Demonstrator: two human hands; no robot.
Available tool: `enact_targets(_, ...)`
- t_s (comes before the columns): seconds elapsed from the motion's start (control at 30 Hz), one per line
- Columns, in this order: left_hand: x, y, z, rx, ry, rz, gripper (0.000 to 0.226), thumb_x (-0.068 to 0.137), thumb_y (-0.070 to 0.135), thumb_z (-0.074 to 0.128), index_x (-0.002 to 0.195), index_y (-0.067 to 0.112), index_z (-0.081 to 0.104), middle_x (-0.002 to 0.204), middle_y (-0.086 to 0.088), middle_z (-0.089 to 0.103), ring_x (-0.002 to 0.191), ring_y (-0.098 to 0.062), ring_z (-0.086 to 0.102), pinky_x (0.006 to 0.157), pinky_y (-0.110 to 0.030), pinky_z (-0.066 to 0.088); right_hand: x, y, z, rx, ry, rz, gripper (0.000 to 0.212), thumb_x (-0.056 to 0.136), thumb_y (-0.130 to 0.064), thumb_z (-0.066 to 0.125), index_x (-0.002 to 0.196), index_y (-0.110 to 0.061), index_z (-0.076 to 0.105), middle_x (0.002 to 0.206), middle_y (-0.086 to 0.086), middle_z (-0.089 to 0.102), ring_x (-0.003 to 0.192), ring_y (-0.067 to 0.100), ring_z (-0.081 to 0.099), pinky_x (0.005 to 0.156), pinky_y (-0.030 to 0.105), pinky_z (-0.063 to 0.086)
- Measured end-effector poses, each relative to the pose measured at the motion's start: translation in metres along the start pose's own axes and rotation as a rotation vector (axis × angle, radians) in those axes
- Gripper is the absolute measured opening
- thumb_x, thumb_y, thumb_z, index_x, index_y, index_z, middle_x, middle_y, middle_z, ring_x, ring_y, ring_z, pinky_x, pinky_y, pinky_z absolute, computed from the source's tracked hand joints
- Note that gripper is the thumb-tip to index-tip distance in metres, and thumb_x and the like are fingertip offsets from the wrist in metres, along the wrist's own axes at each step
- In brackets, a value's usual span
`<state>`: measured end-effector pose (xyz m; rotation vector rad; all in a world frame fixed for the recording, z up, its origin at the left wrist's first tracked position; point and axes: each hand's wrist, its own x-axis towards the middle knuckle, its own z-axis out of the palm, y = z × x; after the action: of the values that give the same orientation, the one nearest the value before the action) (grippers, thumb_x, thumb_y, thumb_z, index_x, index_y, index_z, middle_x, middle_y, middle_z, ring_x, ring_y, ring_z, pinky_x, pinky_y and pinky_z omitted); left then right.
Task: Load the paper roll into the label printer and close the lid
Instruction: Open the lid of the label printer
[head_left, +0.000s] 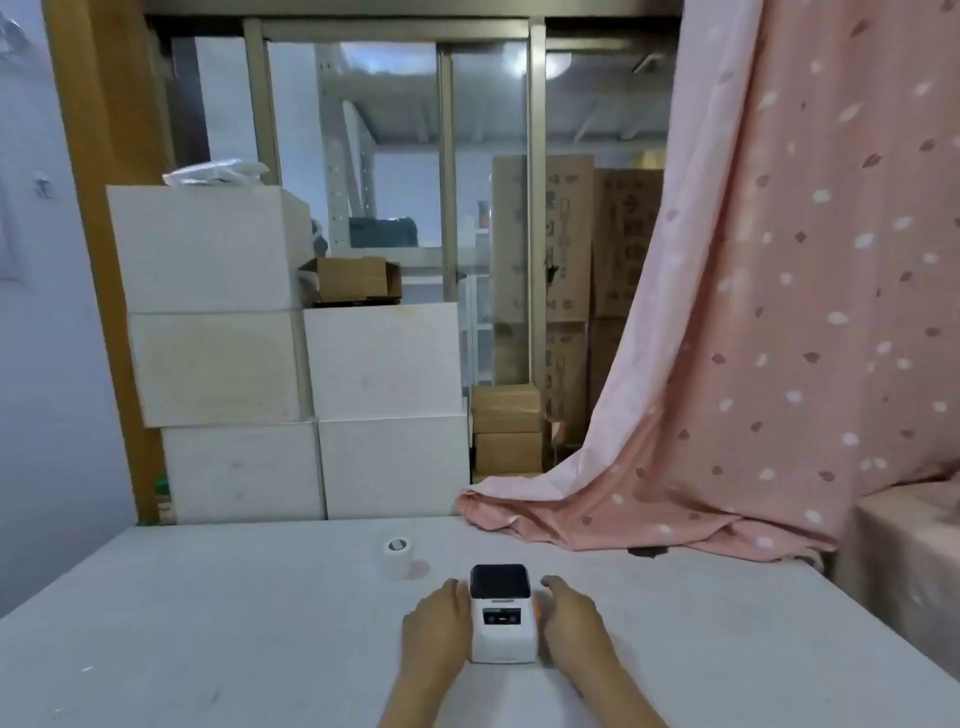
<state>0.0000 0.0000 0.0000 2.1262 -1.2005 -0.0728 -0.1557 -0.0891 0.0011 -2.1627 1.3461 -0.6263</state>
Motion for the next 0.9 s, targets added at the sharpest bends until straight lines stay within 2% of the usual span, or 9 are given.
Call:
enact_targets(0.1, 0.008, -0.02, 0.015, -0.003, 0.093, 0.016, 0.022, 0.094, 0.013, 0.042, 0.087, 0.021, 0.062, 0.091, -0.007, 0.071, 0.085, -0.029, 0.062, 0.082, -0.038, 0.049, 0.01, 0.013, 0.015, -0.074, 0.073, -0.061, 0.028, 0.093, -0.025, 0.038, 0.106, -0.025, 0.062, 0.108, 0.0, 0.069, 0.104, 0.027, 0.06, 0.087, 0.035, 0.05)
enact_targets(0.17, 0.006, -0.024, 0.019, 0.051, 0.066, 0.047, 0.02, 0.091, 0.013, 0.044, 0.08, 0.023, 0.057, 0.084, -0.002, 0.067, 0.084, -0.025, 0.059, 0.08, -0.036, 0.047, 0.014, 0.019, 0.022, -0.14, 0.075, -0.073, 0.022, 0.087, -0.025, 0.033, 0.088, -0.026, 0.054, 0.093, -0.005, 0.066, 0.092, 0.026, 0.057, 0.082, 0.038, 0.052)
enact_targets(0.23, 0.005, -0.022, 0.022, 0.095, 0.058, 0.105, 0.026, 0.092, 0.018, 0.039, 0.086, 0.02, 0.064, 0.087, 0.006, 0.068, 0.091, -0.018, 0.058, 0.081, -0.032, 0.046, 0.014, 0.022, 0.027, -0.162, 0.083, -0.106, 0.019, 0.085, -0.022, 0.031, 0.083, -0.025, 0.05, 0.087, -0.006, 0.061, 0.085, 0.025, 0.052, 0.078, 0.04, 0.052)
enact_targets(0.33, 0.005, -0.026, 0.022, 0.052, 0.04, 0.131, 0.033, 0.088, 0.023, 0.033, 0.084, 0.021, 0.065, 0.081, 0.006, 0.067, 0.088, -0.016, 0.056, 0.08, -0.034, 0.048, 0.012, 0.022, 0.025, -0.165, 0.095, -0.137, 0.023, 0.09, -0.021, 0.033, 0.087, -0.024, 0.055, 0.087, -0.005, 0.061, 0.084, 0.023, 0.051, 0.074, 0.039, 0.051)
enact_targets(0.5, 0.004, -0.025, 0.02, -0.044, 0.002, 0.122, 0.034, 0.096, 0.025, 0.033, 0.079, 0.017, 0.061, 0.076, 0.003, 0.065, 0.085, -0.017, 0.055, 0.08, -0.037, 0.049, 0.008, 0.02, 0.024, -0.144, 0.115, -0.169, 0.028, 0.094, -0.025, 0.031, 0.091, -0.022, 0.059, 0.088, -0.003, 0.062, 0.085, 0.023, 0.053, 0.076, 0.038, 0.051)
enact_targets(0.63, 0.001, -0.022, 0.019, -0.011, -0.004, 0.12, 0.059, 0.088, 0.06, 0.018, 0.072, 0.019, 0.057, 0.072, 0.006, 0.061, 0.085, -0.016, 0.055, 0.084, -0.034, 0.045, 0.007, 0.02, 0.023, -0.108, 0.096, -0.16, 0.032, 0.096, -0.027, 0.028, 0.093, -0.024, 0.059, 0.091, -0.005, 0.064, 0.087, 0.023, 0.054, 0.079, 0.04, 0.051)
enact_targets(0.77, -0.004, -0.012, 0.017, 0.106, -0.061, 0.102, 0.059, 0.081, 0.08, 0.031, 0.095, 0.031, 0.062, 0.1, 0.018, 0.061, 0.108, -0.01, 0.047, 0.097, -0.036, 0.03, 0.003, 0.017, 0.017, -0.033, 0.081, -0.158, 0.031, 0.1, -0.024, 0.031, 0.097, -0.026, 0.062, 0.096, -0.008, 0.069, 0.095, 0.023, 0.058, 0.086, 0.036, 0.049)
enact_targets(0.83, -0.007, -0.009, 0.015, 0.083, -0.1, 0.112, 0.068, 0.067, 0.087, 0.043, 0.116, 0.04, 0.054, 0.114, 0.021, 0.056, 0.116, -0.008, 0.044, 0.101, -0.037, 0.027, 0.001, 0.016, 0.013, 0.021, 0.065, -0.129, 0.033, 0.103, -0.026, 0.032, 0.113, -0.026, 0.064, 0.107, -0.006, 0.07, 0.104, 0.021, 0.057, 0.088, 0.035, 0.047)
enact_targets(0.9, -0.008, -0.009, 0.015, 0.09, -0.119, 0.129, 0.086, 0.057, 0.089, 0.052, 0.129, 0.043, 0.042, 0.118, 0.021, 0.053, 0.119, -0.008, 0.045, 0.101, -0.038, 0.028, -0.001, 0.013, 0.008, 0.037, 0.035, -0.111, 0.034, 0.102, -0.029, 0.033, 0.121, -0.027, 0.061, 0.113, -0.005, 0.069, 0.107, 0.019, 0.055, 0.088, 0.035, 0.048)
